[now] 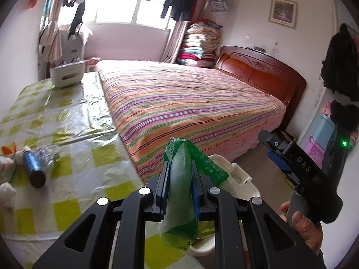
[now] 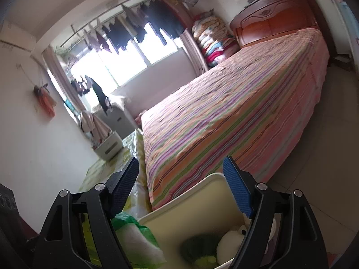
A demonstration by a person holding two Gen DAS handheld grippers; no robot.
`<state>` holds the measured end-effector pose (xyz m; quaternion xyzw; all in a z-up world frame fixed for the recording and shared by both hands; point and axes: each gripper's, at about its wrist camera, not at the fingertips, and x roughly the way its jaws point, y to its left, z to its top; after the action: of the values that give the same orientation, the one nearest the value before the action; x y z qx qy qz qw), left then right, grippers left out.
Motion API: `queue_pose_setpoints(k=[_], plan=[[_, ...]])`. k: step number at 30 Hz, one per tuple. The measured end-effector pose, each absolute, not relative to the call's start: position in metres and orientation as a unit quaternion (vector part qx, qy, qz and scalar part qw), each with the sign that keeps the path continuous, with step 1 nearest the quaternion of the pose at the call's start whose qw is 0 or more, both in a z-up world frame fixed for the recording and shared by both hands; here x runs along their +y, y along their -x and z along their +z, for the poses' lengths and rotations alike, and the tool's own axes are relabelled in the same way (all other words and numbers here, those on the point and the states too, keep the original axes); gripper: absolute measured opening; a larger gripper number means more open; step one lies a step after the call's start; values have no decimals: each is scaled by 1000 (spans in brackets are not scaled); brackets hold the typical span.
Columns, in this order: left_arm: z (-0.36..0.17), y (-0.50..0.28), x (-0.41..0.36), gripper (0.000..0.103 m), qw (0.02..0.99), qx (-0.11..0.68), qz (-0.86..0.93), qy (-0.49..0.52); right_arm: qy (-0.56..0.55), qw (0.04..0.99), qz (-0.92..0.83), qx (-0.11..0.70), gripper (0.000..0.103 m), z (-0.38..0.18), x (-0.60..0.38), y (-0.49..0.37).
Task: Collect trash
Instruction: 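Carry the fluffy toy into the cream bin and open right gripper while left drops tissue pack there, then move both grippers back over the table toward the remaining trash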
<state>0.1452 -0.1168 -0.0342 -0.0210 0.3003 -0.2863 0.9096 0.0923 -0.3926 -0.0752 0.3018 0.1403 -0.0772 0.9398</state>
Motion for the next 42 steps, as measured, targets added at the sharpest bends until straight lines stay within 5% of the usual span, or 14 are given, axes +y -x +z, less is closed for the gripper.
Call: queue_pose_setpoints(k=[5,6,8,10,11,27,42], plan=[[-42,-160,-127,19,906,311,-284,43,-316,936,-84,127,77,-78,-397,-89],[-42,-163,-128,26,907,313,-278,48,-315,937,-85,125,77,-78,-397,-87],[-43,-167,-127,59,912,307,-267,60,-312,938,-84,122,77,-77,-394,-88],[-41,-166,-125,81,918,289,-262,71,-309,939,-81,122,77,-77,-390,-87],[-40,-164,-125,82,923,280,-255,70,-309,940,-81,123,77,-77,-389,-88],[-13,-159,-80,85,936,275,-217,47,-282,951,-48,117,77,-71,-368,-95],[-20,-166,81,85,961,259,-77,59,-200,962,77,169,80,-65,-267,-134]])
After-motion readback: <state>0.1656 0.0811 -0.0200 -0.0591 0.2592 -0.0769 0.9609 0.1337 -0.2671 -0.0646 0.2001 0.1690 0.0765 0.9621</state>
